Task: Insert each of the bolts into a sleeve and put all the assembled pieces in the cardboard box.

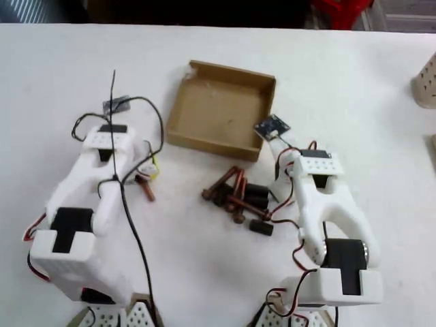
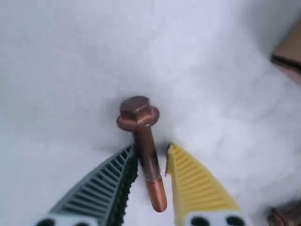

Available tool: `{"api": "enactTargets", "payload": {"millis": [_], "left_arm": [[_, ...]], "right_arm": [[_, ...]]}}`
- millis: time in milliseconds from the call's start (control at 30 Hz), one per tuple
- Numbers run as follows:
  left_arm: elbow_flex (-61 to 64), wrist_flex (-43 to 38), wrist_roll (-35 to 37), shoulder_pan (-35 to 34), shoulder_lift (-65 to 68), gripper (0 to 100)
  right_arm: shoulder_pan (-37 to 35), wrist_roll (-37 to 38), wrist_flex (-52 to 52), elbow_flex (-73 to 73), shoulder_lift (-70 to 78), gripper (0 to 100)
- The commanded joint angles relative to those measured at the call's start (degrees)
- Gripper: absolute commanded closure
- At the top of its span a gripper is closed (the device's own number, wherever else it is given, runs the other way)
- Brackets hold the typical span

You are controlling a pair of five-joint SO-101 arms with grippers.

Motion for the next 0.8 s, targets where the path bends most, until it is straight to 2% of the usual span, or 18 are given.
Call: {"api": "enactTargets", "payload": {"millis": [0, 233, 533, 767], "left_arm": [[-2.6, -2.8, -1.6, -1.7, 0.0, 92], [-0.9, -4.5, 0.4, -1.7, -2.9, 84], [9.8, -13.5, -2.5, -1.3, -13.0, 84], [10.2, -14.7, -2.3, -1.2, -13.0, 84]], "right_arm": [[-0.5, 0.8, 0.3, -0.3, -1.5, 98.1], [-0.5, 0.8, 0.4, -0.3, -1.5, 98.1], [-0.4, 0.7, 0.5, -0.2, -1.5, 98.1], [-0.3, 0.5, 0.5, -0.2, -1.5, 98.1]]}}
